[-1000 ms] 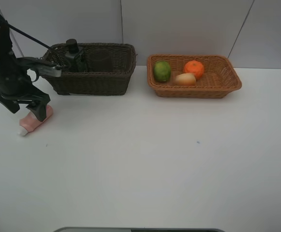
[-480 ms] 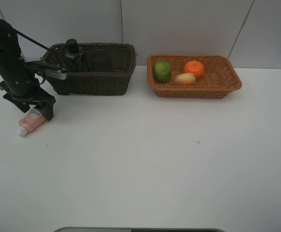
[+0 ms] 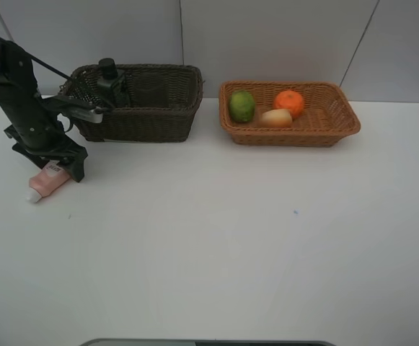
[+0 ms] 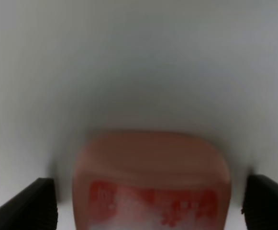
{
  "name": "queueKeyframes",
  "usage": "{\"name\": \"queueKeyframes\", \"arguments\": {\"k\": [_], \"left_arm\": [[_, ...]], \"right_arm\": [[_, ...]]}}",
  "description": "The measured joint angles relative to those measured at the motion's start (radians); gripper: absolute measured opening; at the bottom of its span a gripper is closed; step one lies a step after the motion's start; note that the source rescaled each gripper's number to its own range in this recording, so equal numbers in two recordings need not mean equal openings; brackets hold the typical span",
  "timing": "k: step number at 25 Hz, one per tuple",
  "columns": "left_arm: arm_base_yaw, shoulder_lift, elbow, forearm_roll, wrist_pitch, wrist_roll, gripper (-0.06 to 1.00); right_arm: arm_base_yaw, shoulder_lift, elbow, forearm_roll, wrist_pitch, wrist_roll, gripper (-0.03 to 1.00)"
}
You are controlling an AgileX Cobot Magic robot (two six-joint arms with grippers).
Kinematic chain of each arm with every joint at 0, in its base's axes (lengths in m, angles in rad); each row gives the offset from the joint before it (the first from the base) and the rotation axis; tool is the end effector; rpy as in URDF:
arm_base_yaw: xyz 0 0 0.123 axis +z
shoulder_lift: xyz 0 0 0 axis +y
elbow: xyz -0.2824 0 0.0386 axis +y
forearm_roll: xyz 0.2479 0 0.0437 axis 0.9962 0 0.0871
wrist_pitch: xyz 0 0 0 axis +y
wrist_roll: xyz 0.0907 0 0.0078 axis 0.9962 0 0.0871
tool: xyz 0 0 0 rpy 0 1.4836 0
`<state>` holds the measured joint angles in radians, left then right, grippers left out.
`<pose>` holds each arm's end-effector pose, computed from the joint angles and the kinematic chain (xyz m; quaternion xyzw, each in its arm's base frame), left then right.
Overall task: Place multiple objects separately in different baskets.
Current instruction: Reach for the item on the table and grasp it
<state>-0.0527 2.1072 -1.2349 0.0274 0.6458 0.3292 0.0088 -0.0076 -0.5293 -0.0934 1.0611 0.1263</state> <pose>0.3825 -0.0187 0.0941 0.1995 0.9774 0.0185 0.0680 -0.0097 -0.0075 0.2854 0.0521 0.8410 -0.0103 0.5384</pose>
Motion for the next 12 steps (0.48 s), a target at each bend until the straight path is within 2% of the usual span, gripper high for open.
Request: {"name": "queueKeyframes", "arguments": {"k": [6, 8, 9, 12], "left_arm": [[0.0, 0.0, 0.0, -0.003, -0.003, 0.0, 0.97], [0.0, 0.0, 0.0, -0.003, -0.003, 0.0, 0.86], [0.0, 0.0, 0.0, -0.003, -0.004, 0.0, 0.72], [0.0, 0.0, 0.0, -0.003, -0.004, 0.0, 0.7]], "right_arm": [[0.0, 0.0, 0.0, 0.0, 0.0, 0.0, 0.81], [0.0, 0.0, 0.0, 0.0, 0.0, 0.0, 0.81], [0.0, 0.0, 0.0, 0.0, 0.0, 0.0, 0.81], [0.0, 0.0, 0.0, 0.0, 0.0, 0.0, 0.81]]}}
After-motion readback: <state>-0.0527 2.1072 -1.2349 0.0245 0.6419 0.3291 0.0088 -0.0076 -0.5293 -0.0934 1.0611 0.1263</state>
